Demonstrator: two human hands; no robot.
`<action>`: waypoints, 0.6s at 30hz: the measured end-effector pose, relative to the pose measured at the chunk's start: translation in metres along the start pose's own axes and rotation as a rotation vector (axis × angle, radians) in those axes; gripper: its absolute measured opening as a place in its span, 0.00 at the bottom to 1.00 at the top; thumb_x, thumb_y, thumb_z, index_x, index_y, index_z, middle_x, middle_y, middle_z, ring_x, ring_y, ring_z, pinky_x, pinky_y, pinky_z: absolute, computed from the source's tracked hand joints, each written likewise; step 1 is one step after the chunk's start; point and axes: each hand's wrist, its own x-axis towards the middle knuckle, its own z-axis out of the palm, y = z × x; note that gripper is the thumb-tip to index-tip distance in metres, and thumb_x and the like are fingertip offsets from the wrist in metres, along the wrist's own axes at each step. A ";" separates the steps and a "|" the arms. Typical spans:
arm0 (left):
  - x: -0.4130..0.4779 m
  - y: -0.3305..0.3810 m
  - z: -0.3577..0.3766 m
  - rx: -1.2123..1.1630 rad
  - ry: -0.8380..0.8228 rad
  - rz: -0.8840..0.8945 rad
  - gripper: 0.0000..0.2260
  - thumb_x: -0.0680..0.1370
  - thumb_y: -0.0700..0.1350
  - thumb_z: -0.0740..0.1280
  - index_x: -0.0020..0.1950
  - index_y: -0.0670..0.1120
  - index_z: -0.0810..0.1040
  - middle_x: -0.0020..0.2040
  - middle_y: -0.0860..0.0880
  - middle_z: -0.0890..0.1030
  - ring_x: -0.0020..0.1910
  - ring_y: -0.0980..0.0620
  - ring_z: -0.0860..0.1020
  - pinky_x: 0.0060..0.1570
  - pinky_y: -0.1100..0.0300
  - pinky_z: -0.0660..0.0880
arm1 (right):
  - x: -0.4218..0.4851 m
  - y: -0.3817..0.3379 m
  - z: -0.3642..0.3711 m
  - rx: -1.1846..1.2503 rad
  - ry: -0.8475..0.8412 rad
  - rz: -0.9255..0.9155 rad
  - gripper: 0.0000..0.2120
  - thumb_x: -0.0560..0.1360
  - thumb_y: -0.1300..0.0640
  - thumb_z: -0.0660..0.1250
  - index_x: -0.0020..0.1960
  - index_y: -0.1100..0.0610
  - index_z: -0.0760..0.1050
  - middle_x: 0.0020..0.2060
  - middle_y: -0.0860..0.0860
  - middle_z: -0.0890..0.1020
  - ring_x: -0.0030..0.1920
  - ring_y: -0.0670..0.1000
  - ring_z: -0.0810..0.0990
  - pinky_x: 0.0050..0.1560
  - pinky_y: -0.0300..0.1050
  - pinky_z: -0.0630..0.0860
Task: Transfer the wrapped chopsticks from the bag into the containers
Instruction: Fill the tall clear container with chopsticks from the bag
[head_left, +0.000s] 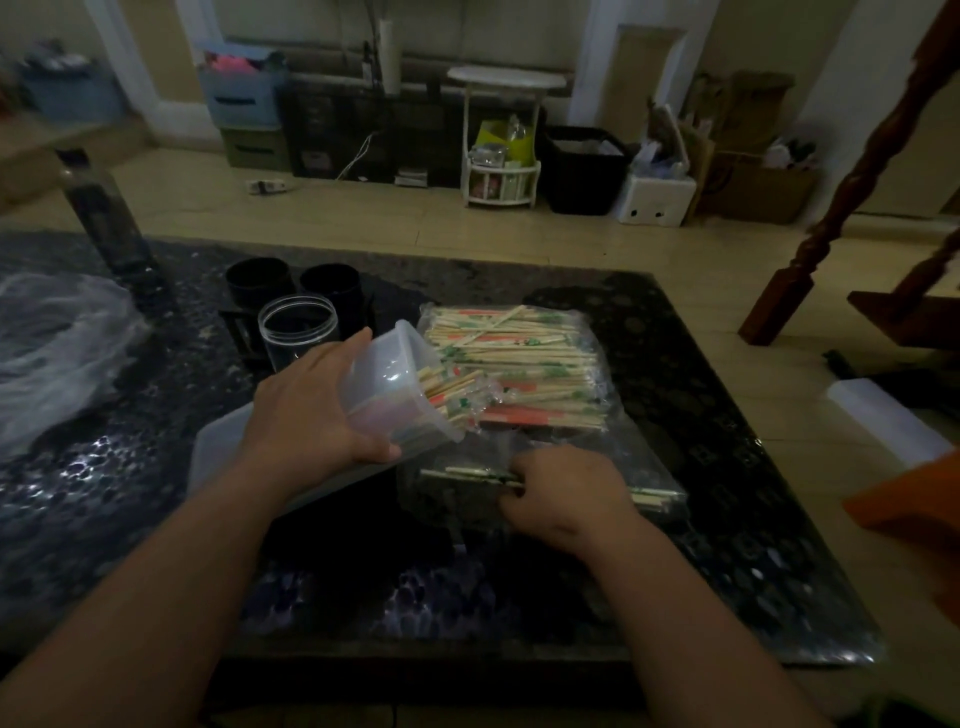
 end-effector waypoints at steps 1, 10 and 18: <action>0.000 0.000 -0.001 -0.005 0.002 -0.005 0.56 0.55 0.57 0.82 0.78 0.58 0.57 0.75 0.52 0.65 0.73 0.50 0.63 0.69 0.50 0.61 | -0.003 -0.001 -0.005 0.001 0.008 -0.025 0.13 0.74 0.41 0.62 0.48 0.50 0.76 0.46 0.51 0.81 0.50 0.56 0.80 0.42 0.46 0.70; -0.007 0.000 -0.002 -0.022 -0.015 0.019 0.57 0.49 0.71 0.65 0.78 0.56 0.58 0.75 0.51 0.65 0.73 0.50 0.63 0.70 0.50 0.61 | -0.003 -0.016 -0.036 0.040 0.665 -0.327 0.14 0.72 0.43 0.62 0.38 0.50 0.79 0.32 0.49 0.80 0.33 0.56 0.79 0.32 0.43 0.67; -0.004 -0.004 0.001 -0.012 -0.004 0.031 0.56 0.50 0.71 0.64 0.78 0.58 0.58 0.75 0.52 0.66 0.73 0.51 0.64 0.70 0.50 0.61 | -0.002 -0.010 -0.037 0.108 1.090 -0.428 0.18 0.80 0.52 0.61 0.34 0.56 0.73 0.30 0.52 0.76 0.32 0.54 0.71 0.37 0.47 0.64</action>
